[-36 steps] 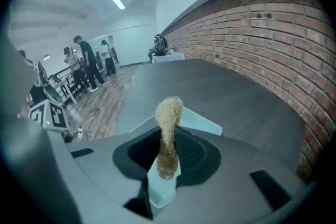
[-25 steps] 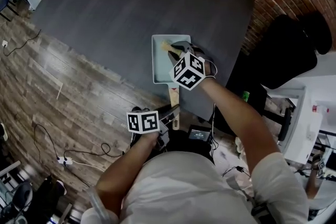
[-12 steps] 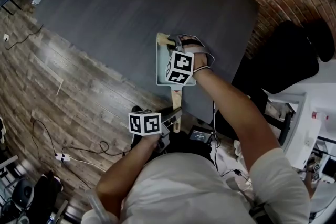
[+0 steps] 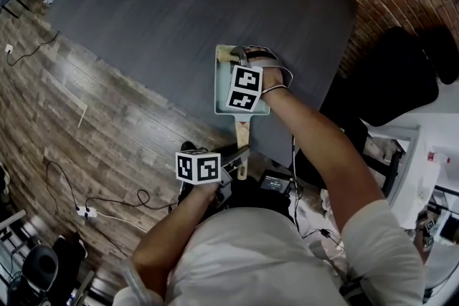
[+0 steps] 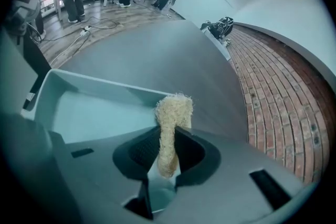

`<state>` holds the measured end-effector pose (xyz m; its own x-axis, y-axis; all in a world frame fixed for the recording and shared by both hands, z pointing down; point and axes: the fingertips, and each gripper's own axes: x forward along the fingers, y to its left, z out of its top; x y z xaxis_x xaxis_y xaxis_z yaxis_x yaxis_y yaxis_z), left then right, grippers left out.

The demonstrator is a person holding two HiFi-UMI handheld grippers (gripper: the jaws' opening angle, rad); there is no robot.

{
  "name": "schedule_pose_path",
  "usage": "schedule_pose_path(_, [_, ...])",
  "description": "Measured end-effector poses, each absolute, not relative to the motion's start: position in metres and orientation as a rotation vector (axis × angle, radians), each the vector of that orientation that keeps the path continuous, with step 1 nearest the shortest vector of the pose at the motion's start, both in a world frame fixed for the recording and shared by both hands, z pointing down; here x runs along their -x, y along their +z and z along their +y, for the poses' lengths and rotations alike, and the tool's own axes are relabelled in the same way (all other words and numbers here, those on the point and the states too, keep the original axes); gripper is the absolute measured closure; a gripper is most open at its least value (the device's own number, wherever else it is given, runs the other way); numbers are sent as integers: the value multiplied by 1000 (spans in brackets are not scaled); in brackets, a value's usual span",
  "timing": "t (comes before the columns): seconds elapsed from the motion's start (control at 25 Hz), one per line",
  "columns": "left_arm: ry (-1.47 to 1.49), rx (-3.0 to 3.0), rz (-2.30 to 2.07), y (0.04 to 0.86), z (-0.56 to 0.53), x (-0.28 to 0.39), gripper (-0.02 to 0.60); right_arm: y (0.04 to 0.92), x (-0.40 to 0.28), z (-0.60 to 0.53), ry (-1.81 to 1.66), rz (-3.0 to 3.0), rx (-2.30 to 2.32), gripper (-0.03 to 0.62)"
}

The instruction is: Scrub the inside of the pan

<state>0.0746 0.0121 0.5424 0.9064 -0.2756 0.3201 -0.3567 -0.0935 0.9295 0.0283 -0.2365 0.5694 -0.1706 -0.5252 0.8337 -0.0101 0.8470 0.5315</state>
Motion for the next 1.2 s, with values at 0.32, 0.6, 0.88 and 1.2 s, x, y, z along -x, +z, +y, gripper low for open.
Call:
schedule_pose_path(0.32, [102,-1708,-474,543,13,-75,469,581,-27,-226,-395,-1673,-331,510])
schedule_pose_path(0.6, [117,-1719,-457,544,12,-75,466,582,-29,-213,-381,-1646,-227,510])
schedule_pose_path(0.88, [126,-1728,-447,544,13,-75,465,583,-29,-192,-413,-1619,-116,510])
schedule_pose_path(1.2, [137,-1744,-441,543,12,-75,463,584,-28,-164,-428,-1581,47,510])
